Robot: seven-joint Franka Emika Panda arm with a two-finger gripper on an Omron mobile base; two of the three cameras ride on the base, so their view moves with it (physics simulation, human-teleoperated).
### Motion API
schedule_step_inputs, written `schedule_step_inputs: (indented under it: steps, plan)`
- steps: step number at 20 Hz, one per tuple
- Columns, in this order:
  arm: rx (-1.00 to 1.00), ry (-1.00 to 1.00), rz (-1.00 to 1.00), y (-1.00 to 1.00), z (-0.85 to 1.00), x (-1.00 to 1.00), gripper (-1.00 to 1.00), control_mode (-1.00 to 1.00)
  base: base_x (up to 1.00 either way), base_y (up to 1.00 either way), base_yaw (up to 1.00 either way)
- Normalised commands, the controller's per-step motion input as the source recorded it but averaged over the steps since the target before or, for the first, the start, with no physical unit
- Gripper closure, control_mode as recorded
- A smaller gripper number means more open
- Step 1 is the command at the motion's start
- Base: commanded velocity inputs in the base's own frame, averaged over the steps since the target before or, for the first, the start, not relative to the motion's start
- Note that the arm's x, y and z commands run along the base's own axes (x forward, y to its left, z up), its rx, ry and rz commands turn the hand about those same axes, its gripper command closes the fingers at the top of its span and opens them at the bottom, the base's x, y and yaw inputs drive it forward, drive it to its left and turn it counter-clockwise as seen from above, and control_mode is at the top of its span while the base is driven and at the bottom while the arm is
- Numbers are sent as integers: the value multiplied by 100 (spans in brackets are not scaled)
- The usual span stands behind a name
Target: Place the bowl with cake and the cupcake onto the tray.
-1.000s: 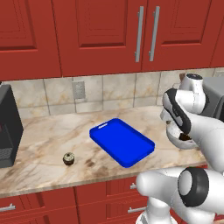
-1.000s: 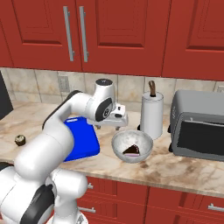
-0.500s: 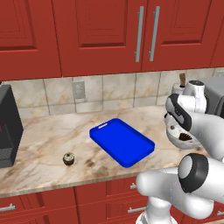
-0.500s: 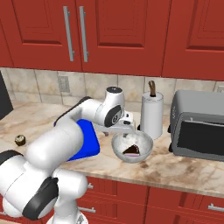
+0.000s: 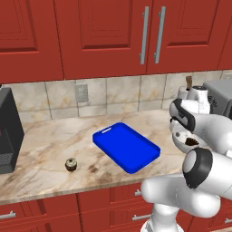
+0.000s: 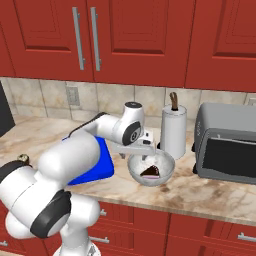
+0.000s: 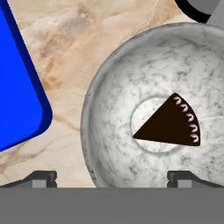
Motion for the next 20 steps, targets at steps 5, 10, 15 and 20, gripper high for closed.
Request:
schedule_step_inputs:
  steps: [5,10,15,20]
  plan:
    - [0,5,0,0,-4,0,-100,-100,0,0,0]
    - [0,4,0,1,0,0,-100,-100,0,0,0]
    - [0,0,0,9,0,0,-100,-100,0,0,0]
    - [0,0,0,15,0,0,-100,-100,0,0,0]
